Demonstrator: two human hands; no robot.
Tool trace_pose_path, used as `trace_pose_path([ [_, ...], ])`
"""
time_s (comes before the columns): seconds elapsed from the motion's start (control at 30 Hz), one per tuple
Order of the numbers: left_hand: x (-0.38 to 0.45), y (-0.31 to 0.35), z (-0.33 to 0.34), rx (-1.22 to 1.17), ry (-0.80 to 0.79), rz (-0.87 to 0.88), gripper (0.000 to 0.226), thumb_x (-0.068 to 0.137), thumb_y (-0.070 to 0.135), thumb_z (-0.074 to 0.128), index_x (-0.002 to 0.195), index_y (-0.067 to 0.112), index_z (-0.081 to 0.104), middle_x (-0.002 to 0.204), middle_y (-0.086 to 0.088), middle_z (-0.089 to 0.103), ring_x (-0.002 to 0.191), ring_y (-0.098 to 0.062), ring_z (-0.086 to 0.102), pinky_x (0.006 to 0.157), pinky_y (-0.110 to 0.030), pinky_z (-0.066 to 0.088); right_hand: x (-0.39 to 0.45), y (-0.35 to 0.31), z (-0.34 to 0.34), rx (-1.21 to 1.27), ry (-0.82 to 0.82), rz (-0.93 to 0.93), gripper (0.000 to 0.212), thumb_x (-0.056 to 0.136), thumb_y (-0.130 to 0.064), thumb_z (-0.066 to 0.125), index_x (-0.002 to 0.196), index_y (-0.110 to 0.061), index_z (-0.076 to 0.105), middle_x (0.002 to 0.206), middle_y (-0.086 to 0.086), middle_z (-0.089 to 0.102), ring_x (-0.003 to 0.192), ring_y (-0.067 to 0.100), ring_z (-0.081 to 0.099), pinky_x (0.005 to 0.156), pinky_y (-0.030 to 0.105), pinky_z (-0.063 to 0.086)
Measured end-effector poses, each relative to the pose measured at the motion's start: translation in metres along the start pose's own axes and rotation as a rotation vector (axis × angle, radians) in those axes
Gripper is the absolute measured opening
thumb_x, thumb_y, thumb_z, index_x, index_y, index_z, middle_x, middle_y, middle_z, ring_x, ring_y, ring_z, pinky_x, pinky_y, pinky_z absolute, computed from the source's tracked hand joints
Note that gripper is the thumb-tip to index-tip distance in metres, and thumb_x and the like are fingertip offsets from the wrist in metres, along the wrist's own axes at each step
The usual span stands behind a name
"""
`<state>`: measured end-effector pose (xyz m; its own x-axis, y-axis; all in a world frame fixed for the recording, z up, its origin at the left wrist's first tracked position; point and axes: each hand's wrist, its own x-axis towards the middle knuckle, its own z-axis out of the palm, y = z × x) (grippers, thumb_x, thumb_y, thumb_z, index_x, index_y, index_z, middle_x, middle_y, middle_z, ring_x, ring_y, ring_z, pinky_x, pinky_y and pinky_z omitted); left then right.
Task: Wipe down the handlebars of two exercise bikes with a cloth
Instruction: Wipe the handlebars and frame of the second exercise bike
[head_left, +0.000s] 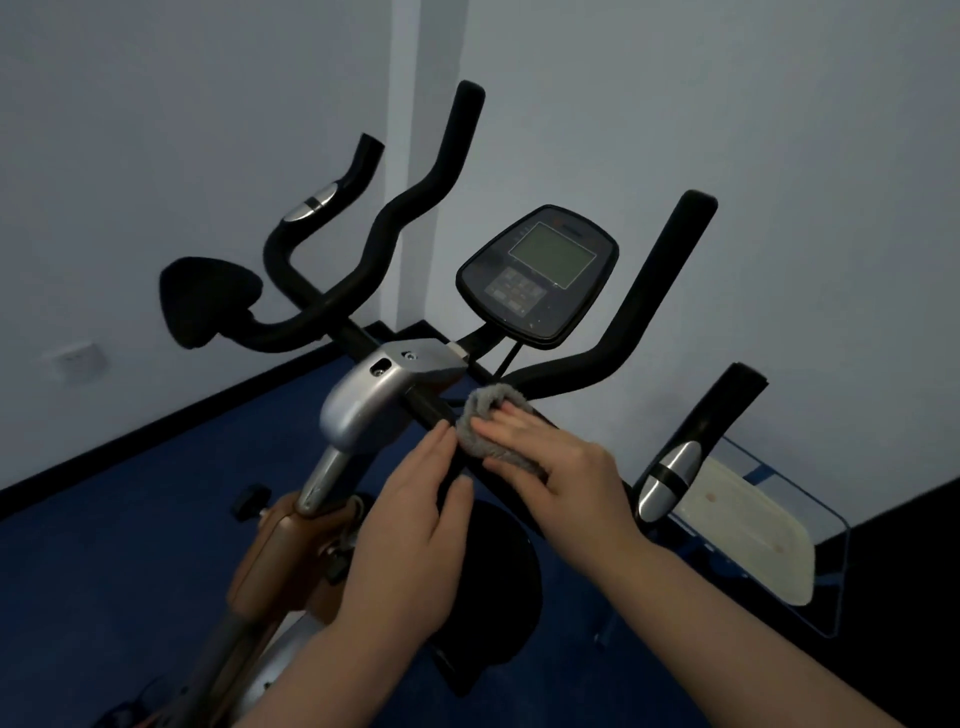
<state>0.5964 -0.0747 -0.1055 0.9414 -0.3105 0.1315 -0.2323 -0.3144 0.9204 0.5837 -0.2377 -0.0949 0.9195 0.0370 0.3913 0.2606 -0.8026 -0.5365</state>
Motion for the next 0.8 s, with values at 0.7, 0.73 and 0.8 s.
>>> trace_pose_path([
  [0.7,-0.082,0.023,0.077,0.457,0.130,0.112,0.053,0.098,0.041,0.036,0.148,0.030,0.026,0.159,0.013,0.005,0.144,-0.002,-0.009,0.119,-0.028,-0.004,-0.095,0.029,-0.068,-0.453,-0.041,-0.353,0.034,0.077,-0.006,0.077,0.108,-0.017,0.073,0.113,-0.004,0.071,0.109,0.013,0.065,0.094,0.031,0.052],
  [0.73,-0.084,0.026,0.079,0.467,0.126,0.109,0.053,0.098,0.041,0.037,0.148,0.030,0.026,0.159,0.012,0.006,0.144,-0.002,-0.007,0.119,-0.028,-0.004,-0.099,0.029,-0.072,-0.451,-0.023,-0.331,0.034,0.077,-0.007,0.077,0.109,-0.017,0.073,0.114,-0.004,0.071,0.109,0.013,0.065,0.093,0.031,0.052],
  [0.8,-0.089,0.032,0.085,0.522,0.108,0.133,0.053,0.097,0.041,0.036,0.148,0.029,0.026,0.159,0.010,0.006,0.145,-0.004,-0.006,0.117,-0.028,-0.011,-0.105,0.028,-0.079,-0.428,-0.002,-0.262,0.032,0.080,-0.011,0.075,0.110,-0.018,0.072,0.115,-0.004,0.070,0.110,0.014,0.064,0.092,0.027,0.052],
])
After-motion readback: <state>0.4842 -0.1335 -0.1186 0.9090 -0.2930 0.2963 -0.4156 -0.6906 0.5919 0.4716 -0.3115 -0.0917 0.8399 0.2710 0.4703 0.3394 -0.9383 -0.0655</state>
